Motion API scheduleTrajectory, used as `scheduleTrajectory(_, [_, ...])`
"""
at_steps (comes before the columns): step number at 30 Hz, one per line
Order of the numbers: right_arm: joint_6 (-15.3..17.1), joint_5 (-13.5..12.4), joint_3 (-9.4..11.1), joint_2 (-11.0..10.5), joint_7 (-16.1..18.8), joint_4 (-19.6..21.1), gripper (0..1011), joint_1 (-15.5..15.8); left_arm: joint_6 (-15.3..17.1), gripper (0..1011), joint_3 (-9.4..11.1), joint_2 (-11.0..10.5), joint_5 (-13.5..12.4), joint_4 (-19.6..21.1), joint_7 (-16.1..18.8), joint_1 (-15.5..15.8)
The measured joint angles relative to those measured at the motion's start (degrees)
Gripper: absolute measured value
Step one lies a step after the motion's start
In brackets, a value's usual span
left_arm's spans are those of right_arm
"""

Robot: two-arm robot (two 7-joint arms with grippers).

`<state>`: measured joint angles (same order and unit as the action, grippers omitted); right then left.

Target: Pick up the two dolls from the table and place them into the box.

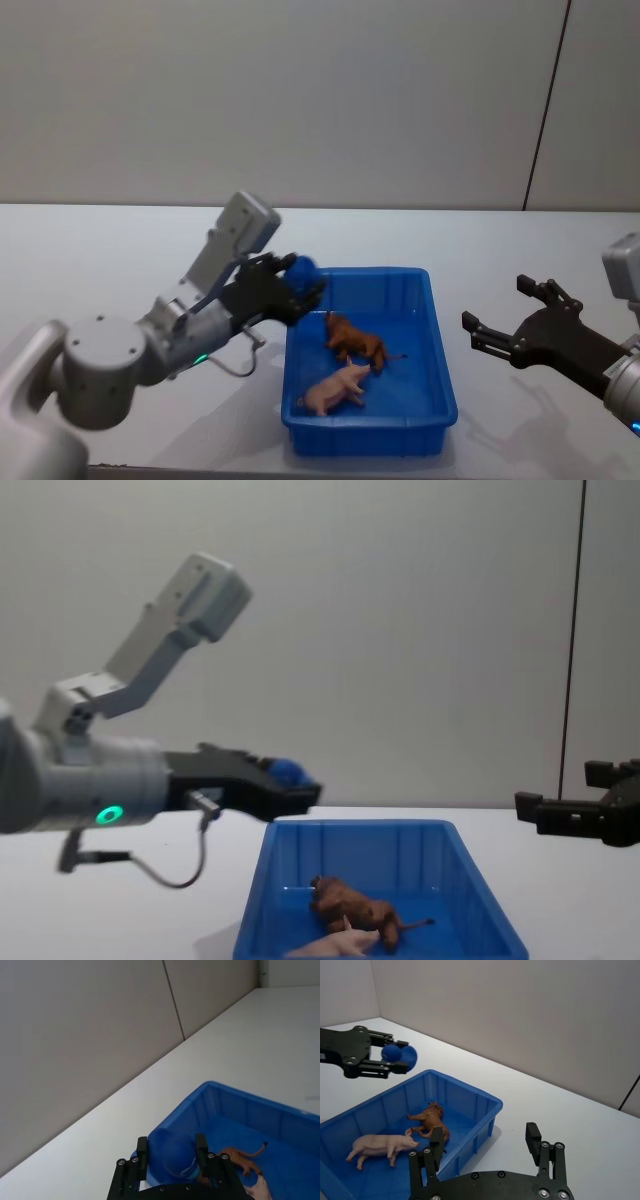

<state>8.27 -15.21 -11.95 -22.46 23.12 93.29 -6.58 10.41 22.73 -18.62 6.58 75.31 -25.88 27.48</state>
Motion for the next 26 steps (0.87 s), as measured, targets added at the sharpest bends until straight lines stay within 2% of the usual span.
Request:
scheduleTrajectory(1, [0.0, 0.0, 0.0, 0.0, 0.0, 0.0, 1001, 0.0, -1.0, 574, 0.3, 0.7, -0.3, -1.4, -0.9, 1.0])
scheduleTrajectory(3, [0.0, 0.0, 0.0, 0.0, 0.0, 0.0, 1001, 0.0, -2.5, 636, 0.7, 2.0, -0.8, -3.7, -2.4, 2.8])
scheduleTrajectory(4, [0.0, 0.0, 0.0, 0.0, 0.0, 0.0, 1001, 0.0, -2.5, 636, 0.7, 2.0, -0.8, -3.7, -2.4, 2.8])
scheduleTrajectory(5, [0.0, 0.0, 0.0, 0.0, 0.0, 0.0, 1001, 0.0, -3.7, 695, 1.0, 2.8, -1.1, -5.3, -3.5, 3.8])
scheduleTrajectory(9, [0.0, 0.0, 0.0, 0.0, 0.0, 0.0, 1001, 0.0, -6.4, 809, 1.7, 4.5, -1.7, -8.5, -5.6, 6.1])
scheduleTrajectory(11, [0.0, 0.0, 0.0, 0.0, 0.0, 0.0, 1001, 0.0, -7.1, 887, 1.9, 4.9, -1.8, -9.1, -6.0, 6.7])
scheduleTrajectory(13, [0.0, 0.0, 0.0, 0.0, 0.0, 0.0, 1001, 0.0, -7.7, 906, 2.2, 5.3, -1.9, -9.5, -6.3, 6.9])
scheduleTrajectory(14, [0.0, 0.0, 0.0, 0.0, 0.0, 0.0, 1001, 0.0, -8.0, 952, 2.3, 5.4, -2.0, -9.5, -6.5, 7.1])
scheduleTrajectory(17, [0.0, 0.0, 0.0, 0.0, 0.0, 0.0, 1001, 0.0, -8.5, 1003, 2.6, 5.5, -2.1, -8.8, -6.5, 6.9])
scheduleTrajectory(26, [0.0, 0.0, 0.0, 0.0, 0.0, 0.0, 1001, 0.0, -9.1, 1003, 3.2, 5.0, -2.1, -6.1, -5.9, 5.6])
